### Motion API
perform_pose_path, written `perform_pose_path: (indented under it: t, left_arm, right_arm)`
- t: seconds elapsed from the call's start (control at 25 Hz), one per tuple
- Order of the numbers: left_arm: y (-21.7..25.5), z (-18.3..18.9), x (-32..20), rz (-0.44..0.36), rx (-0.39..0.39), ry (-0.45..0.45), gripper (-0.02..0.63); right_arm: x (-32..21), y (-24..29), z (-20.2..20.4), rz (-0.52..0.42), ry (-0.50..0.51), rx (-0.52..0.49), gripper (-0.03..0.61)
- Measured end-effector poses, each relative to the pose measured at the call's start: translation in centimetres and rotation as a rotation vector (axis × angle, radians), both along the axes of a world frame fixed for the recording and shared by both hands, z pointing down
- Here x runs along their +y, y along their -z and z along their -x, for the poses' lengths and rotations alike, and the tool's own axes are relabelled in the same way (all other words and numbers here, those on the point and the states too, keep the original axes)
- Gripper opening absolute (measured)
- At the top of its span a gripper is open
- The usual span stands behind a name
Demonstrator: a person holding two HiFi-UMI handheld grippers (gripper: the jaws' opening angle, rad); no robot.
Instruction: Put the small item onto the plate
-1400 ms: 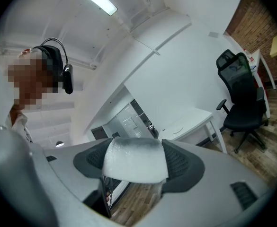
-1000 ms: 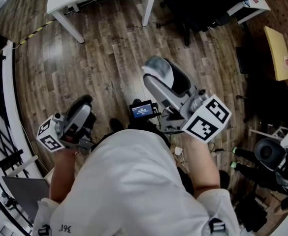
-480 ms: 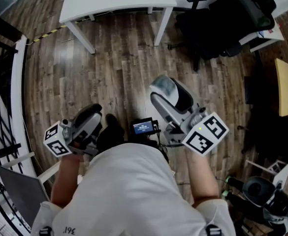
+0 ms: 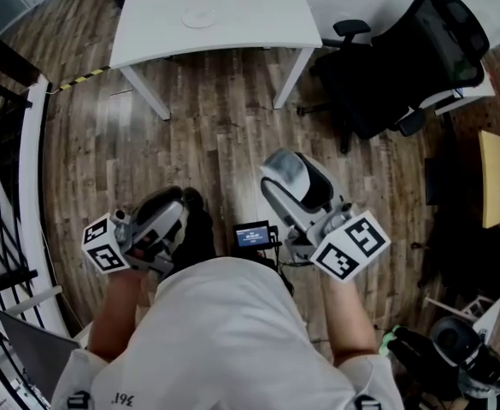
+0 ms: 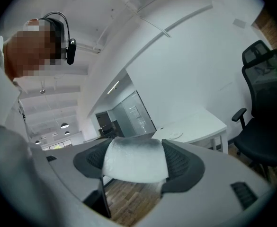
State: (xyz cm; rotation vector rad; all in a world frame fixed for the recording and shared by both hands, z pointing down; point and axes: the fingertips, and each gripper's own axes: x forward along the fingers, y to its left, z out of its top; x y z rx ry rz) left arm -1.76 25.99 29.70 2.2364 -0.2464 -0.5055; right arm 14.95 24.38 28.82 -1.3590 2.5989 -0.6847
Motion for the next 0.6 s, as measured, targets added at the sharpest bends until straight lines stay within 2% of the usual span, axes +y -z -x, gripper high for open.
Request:
perform_pose_path:
  t: [0.24, 0.6]
  left_arm:
    - [1.0, 2.6, -10.0, -0.025, -0.03, -0.045, 0.126]
    - [0.9, 6.8, -20.4, -0.007, -0.038, -0.091, 0.126]
  right_arm:
    - [-9.0, 0.6, 2.6, 0.008, -0.052, 0.028, 0.324]
    - [-19.8, 0.8, 7.2, 0.008, -0.085, 0.129, 0.324]
